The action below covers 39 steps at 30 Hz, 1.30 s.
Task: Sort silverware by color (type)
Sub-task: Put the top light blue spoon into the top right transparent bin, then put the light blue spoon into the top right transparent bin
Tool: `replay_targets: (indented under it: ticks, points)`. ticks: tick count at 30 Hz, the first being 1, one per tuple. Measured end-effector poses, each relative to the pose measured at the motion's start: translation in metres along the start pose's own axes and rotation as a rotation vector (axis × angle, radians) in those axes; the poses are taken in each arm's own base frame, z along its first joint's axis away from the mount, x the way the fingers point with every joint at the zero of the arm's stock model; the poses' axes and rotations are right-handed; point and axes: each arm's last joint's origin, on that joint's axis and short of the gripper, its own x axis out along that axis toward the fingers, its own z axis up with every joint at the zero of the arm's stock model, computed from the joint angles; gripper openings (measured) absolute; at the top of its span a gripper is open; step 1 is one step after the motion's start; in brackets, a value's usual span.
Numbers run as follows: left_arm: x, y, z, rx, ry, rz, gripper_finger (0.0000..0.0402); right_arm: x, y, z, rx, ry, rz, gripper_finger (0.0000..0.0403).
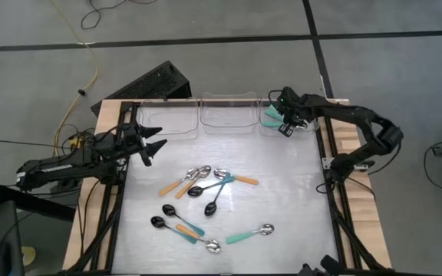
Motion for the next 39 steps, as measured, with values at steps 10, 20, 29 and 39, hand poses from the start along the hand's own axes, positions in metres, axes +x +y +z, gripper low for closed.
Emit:
replay_targets:
  ticks: [10, 20, 29, 39]
  points:
    - [0.000, 0.000, 0.000, 0.000, -0.001, -0.001, 0.0277, 0.026, -0.001, 0.000, 0.009, 0.086, 0.042, 0.0073]
    - [0.000, 0.000, 0.000, -0.001, -0.003, -0.001, 0.0277, 0.030, -0.001, 0.000, -0.002, 0.096, 0.047, 0.0081]
    - [0.000, 0.000, 0.000, -0.001, -0.002, -0.001, 0.0277, 0.021, -0.004, 0.000, 0.012, 0.061, 0.027, 0.0122]
    - [0.000, 0.000, 0.000, -0.001, -0.003, -0.001, 0.0277, 0.010, -0.004, -0.001, 0.005, 0.024, 0.026, 0.0188]
